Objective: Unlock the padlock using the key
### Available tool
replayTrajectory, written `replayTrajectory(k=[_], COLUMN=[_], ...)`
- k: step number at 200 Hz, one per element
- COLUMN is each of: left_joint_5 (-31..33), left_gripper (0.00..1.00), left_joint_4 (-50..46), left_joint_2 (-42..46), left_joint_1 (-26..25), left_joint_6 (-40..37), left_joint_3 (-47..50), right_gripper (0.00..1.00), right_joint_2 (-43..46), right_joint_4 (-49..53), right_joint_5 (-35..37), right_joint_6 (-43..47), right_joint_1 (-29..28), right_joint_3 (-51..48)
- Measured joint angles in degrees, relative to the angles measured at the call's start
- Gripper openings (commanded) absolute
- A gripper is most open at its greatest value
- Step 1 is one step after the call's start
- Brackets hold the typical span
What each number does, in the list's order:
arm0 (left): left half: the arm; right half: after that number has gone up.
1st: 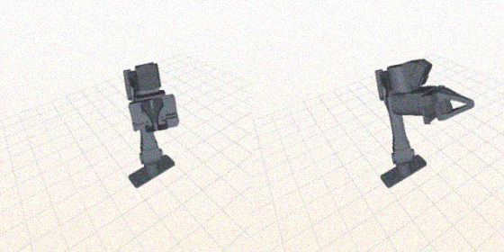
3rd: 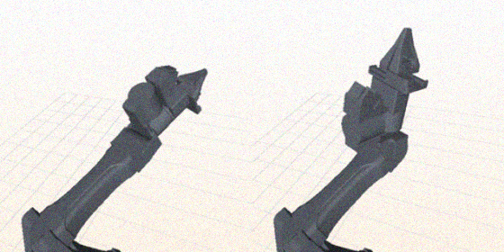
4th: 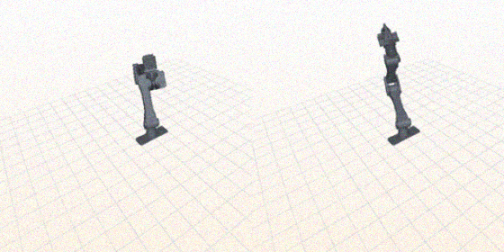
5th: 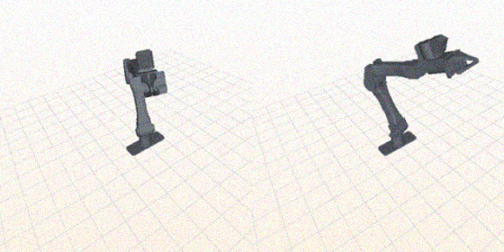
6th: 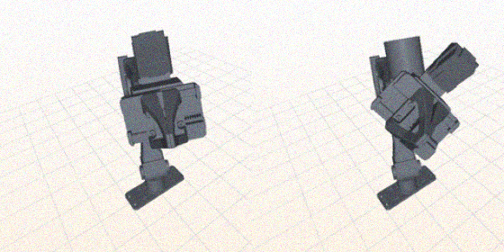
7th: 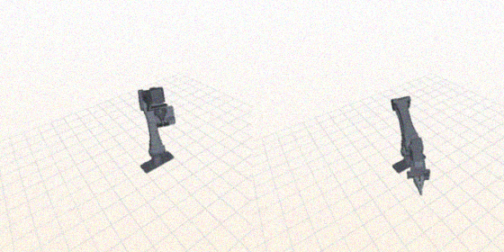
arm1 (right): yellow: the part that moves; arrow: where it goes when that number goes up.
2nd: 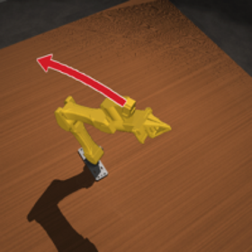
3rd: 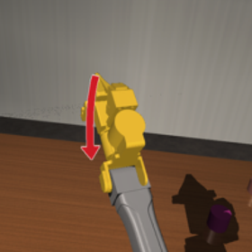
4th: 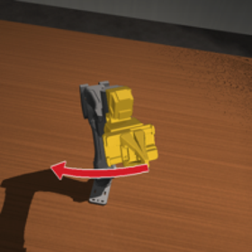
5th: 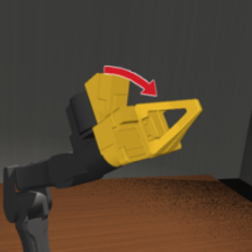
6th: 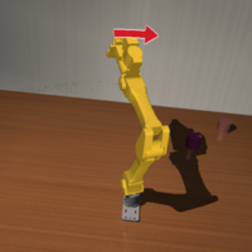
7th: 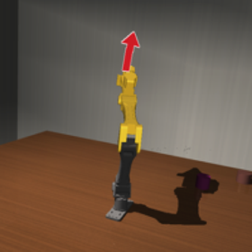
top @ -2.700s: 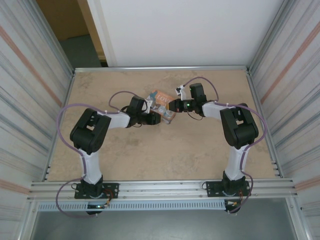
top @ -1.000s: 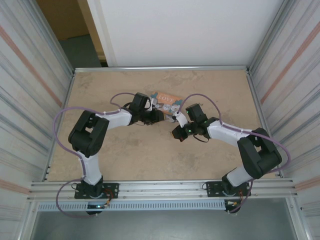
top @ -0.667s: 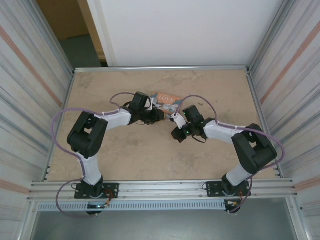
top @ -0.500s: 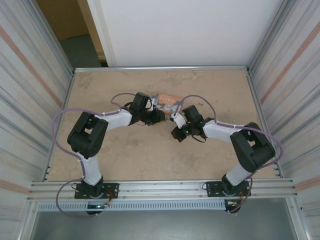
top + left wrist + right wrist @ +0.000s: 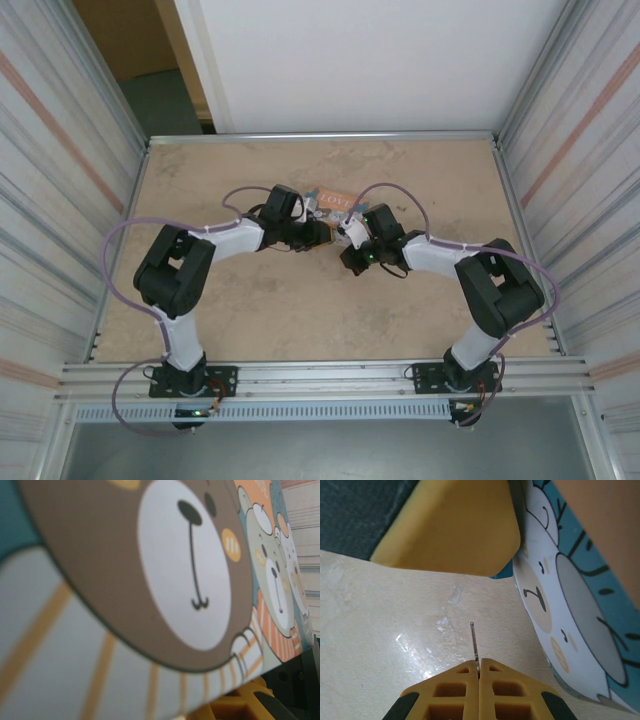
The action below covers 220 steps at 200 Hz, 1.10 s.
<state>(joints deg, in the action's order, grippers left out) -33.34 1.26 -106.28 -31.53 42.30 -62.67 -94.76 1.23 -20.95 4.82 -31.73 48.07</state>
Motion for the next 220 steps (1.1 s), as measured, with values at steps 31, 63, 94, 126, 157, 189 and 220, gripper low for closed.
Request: replayTrajectory(k=[31, 63, 94, 126, 157, 189, 220], left_joint_5=[-0.07, -0.07, -0.09, -0.07, -0.07, -0.11, -0.09], left_gripper=[0.18, 0.18, 0.18, 0.18, 0.18, 0.18, 0.18], left_joint_4=[0.00, 0.02, 0.02, 0.04, 0.04, 0.02, 0.02], left_joint_2=[0.02, 0.02, 0.02, 0.02, 0.02, 0.02, 0.02], left_joint_1=[0.00, 0.02, 0.00, 0.00, 0.00, 0.00, 0.00], left_joint_6=[0.00, 0.00, -0.02, 0.00, 0.00, 0.00, 0.00], left_joint_3=[0.00, 0.00, 0.00, 0.00, 0.00, 0.00, 0.00], right_gripper=[0.00, 0.00, 0.00, 0.00, 0.00, 0.00, 0.00], right_joint_2=[-0.44, -0.70, -0.92, -0.92, -0.92, -1.33, -1.53], right_joint_4=[-0.74, -1.27, -1.92, -2.78, -3.39, -4.11, -4.35], right_joint_5=[0.02, -0.02, -0.07, -0.46, -1.29, -1.66, -1.79], right_joint_6=[-0.02, -0.07, -0.26, -0.92, -1.40, -1.62, -1.77], right_joint_1=[0.59, 0.76, 1.11, 1.36, 1.62, 1.75, 1.77], right_joint_3=[0.07, 0.13, 0.15, 0.17, 0.33, 1.25, 1.33])
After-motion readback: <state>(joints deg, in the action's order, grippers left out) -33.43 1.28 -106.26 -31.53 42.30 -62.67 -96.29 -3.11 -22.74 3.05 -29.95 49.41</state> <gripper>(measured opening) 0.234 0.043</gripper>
